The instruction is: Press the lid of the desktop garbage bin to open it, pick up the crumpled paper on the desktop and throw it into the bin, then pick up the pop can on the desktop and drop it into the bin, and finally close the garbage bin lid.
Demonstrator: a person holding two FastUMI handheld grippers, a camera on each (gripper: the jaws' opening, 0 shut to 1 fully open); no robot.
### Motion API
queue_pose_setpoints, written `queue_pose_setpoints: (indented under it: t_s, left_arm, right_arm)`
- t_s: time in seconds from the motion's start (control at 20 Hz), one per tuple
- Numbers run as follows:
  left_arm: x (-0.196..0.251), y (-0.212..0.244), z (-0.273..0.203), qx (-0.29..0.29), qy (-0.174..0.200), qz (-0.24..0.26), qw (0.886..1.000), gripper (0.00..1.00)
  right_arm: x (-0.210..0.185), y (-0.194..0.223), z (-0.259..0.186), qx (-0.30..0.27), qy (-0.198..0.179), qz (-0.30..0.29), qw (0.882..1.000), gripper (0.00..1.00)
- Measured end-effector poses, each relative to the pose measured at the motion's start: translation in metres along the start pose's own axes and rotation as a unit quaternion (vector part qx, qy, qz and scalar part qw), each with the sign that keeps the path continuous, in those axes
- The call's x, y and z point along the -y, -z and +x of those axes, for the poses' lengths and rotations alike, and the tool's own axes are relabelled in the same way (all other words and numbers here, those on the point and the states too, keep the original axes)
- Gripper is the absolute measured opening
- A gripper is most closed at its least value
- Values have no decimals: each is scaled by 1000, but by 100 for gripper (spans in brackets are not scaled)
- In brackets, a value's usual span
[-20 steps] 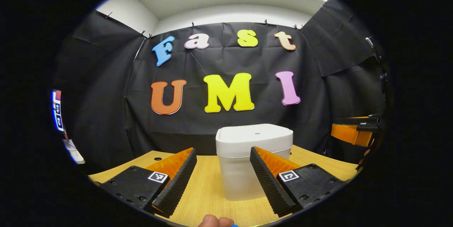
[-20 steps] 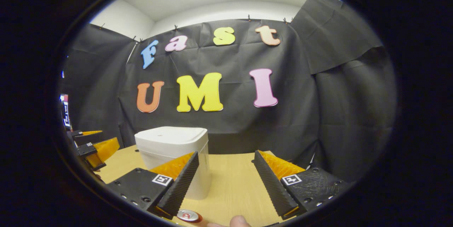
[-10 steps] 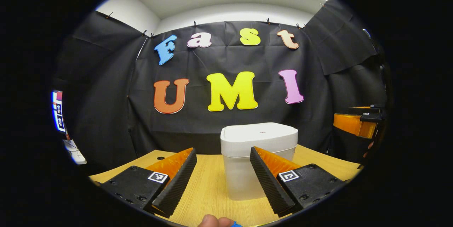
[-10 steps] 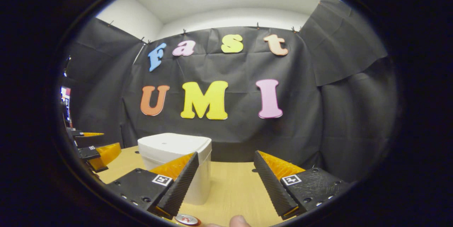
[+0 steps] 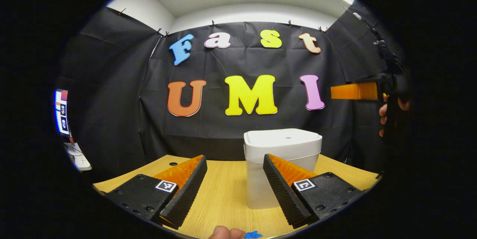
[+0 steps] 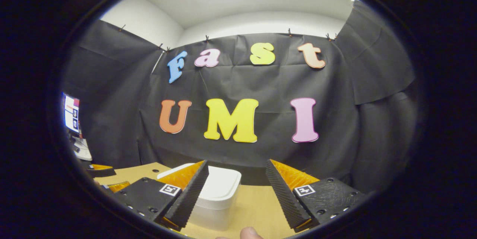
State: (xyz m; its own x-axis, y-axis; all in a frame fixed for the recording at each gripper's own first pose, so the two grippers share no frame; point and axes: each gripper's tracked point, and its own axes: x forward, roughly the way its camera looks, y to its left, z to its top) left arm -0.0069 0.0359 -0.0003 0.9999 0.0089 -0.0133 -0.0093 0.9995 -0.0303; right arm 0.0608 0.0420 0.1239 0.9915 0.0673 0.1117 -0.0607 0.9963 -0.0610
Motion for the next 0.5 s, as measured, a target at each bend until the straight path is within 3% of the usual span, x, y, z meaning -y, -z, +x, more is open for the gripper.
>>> queue_pose_setpoints:
  t_s: [0.1,0.25,0.35,0.5]
  left_arm:
    - [-5,-1,-1,2,-1,-5,1000,98]
    - [-13,3,0,0,-8,-2,1000,98]
    - [-16,5,1,-2,-9,-6,1000,98]
    - [-20,12,1,-10,-11,-8,1000,98]
  right_arm:
    - [-4,-2,9,2,3,-4,1000,94]
    - [-33,29,19,-44,-33,9,998,95]
    - [-42,46,28,-71,-42,7,997,75]
    - [-62,68,34,-102,-64,13,993,37]
